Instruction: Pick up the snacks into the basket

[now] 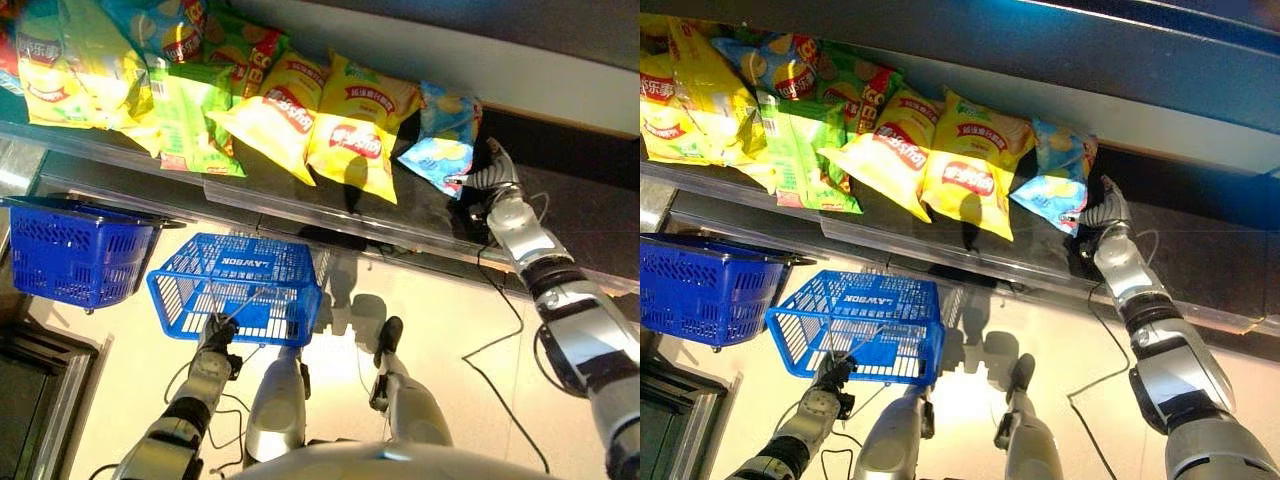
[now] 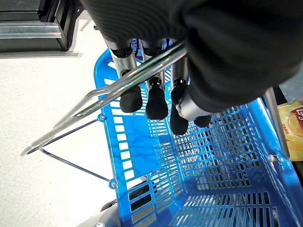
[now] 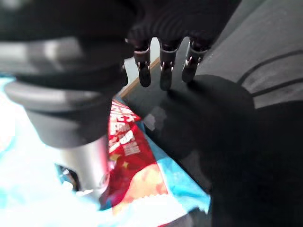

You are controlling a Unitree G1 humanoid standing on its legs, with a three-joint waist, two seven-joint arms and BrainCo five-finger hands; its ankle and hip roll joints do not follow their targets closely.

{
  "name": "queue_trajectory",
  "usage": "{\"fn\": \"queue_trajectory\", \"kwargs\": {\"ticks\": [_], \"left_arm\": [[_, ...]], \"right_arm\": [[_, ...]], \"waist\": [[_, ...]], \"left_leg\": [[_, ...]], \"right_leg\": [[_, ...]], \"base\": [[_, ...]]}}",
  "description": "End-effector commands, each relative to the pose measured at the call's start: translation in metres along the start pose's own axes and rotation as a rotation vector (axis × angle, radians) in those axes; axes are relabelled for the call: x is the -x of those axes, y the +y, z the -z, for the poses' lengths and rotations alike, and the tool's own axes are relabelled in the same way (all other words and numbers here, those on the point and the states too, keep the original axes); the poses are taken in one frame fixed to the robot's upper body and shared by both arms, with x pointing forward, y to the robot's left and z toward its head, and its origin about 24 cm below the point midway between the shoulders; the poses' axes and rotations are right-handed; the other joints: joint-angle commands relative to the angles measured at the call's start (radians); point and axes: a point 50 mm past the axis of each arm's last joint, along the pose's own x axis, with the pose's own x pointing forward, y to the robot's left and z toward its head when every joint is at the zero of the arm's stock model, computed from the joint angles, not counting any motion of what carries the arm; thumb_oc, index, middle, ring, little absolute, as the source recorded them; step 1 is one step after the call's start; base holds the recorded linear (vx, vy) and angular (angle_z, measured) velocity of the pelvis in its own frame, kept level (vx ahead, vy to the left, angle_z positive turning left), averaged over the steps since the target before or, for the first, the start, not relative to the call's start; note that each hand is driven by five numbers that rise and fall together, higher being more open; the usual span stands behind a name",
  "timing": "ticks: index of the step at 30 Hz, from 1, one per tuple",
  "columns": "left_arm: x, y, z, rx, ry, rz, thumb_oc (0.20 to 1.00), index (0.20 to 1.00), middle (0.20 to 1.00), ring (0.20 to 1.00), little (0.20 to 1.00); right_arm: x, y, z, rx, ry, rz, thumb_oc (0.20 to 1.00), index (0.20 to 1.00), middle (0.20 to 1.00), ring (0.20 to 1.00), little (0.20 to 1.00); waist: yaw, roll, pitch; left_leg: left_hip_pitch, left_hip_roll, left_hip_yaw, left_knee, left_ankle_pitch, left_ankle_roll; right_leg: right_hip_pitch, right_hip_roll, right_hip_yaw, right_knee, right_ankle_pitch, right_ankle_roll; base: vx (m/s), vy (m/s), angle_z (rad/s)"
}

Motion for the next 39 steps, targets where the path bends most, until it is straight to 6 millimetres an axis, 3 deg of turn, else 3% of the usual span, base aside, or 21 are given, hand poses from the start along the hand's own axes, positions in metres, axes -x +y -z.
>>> {"fn": "queue_trajectory", "kwargs": {"ticks": [1,7,13,14,15,17,32,39], "left_arm": [[0.011,0.013,0.046,-0.141,0.112,-0.015,0.200,0.200,0.200,0.200,0.200],[0.015,0.009,0.048,-0.154,0.094,0.019,0.200,0.200,0.200,0.200,0.200],[0.016,0.006,0.049,-0.169,0.085,0.039,0.200,0.200,0.200,0.200,0.200],[0.017,0.005,0.050,-0.170,0.086,0.044,0.200,0.200,0.200,0.200,0.200],[0.017,0.004,0.050,-0.170,0.086,0.044,0.200,0.200,0.200,0.200,0.200],[0.017,0.005,0.049,-0.172,0.084,0.043,0.200,0.200,0.200,0.200,0.200],[0.018,0.008,0.048,-0.189,0.058,0.045,0.200,0.200,0.200,0.200,0.200],[0.018,0.008,0.049,-0.175,0.063,0.039,0.200,0.200,0.200,0.200,0.200]], "right_arm": [[0.002,0.026,-0.010,-0.132,-0.006,-0.107,1.000,1.000,1.000,1.000,1.000],[-0.006,0.033,-0.026,-0.225,0.015,-0.129,1.000,1.000,1.000,1.000,1.000],[-0.011,0.038,-0.028,-0.321,0.089,-0.127,1.000,1.000,1.000,1.000,1.000],[-0.010,0.040,-0.029,-0.320,0.091,-0.133,0.576,0.576,0.576,0.576,0.576],[-0.010,0.040,-0.029,-0.321,0.093,-0.129,0.351,0.351,0.351,0.351,0.351],[-0.009,0.043,-0.030,-0.320,0.092,-0.134,0.200,0.200,0.200,0.200,0.200],[-0.006,0.045,-0.007,-0.390,0.198,-0.108,0.200,0.200,0.200,0.200,0.200],[-0.003,0.044,0.000,-0.451,0.207,-0.077,0.200,0.200,0.200,0.200,0.200]], "waist": [[0.050,-0.011,0.004],[0.077,-0.006,0.019],[0.107,0.004,0.025],[0.111,0.006,0.028],[0.114,0.006,0.030],[0.116,0.006,0.033],[0.128,0.011,0.053],[0.113,0.019,0.057]], "left_leg": [[-0.035,-0.011,-0.028,0.005,-0.007,-0.015],[-0.057,-0.014,-0.040,0.006,-0.001,-0.013],[-0.082,-0.018,-0.054,0.006,0.005,-0.013],[-0.086,-0.018,-0.056,0.007,0.005,-0.012],[-0.088,-0.019,-0.059,0.008,0.006,-0.012],[-0.089,-0.020,-0.062,0.008,0.005,-0.011],[-0.090,-0.028,-0.082,0.008,0.001,-0.003],[-0.087,-0.034,-0.085,0.007,0.000,0.000]], "right_leg": [[-0.014,-0.054,0.031,0.005,0.024,0.111],[-0.030,-0.054,0.027,0.005,0.030,0.114],[-0.048,-0.057,0.019,0.005,0.036,0.119],[-0.049,-0.057,0.016,0.005,0.037,0.120],[-0.049,-0.057,0.014,0.005,0.037,0.119],[-0.050,-0.057,0.013,0.005,0.037,0.120],[-0.058,-0.055,0.029,0.005,0.044,0.121],[-0.060,-0.058,0.037,0.005,0.047,0.121]], "base": [[0.00,0.000,0.00],[0.00,0.000,0.00],[0.00,0.005,0.01],[0.01,0.018,0.11],[0.01,0.008,0.10],[0.00,0.013,0.06],[0.00,0.003,0.01],[0.00,0.000,0.00]]}}
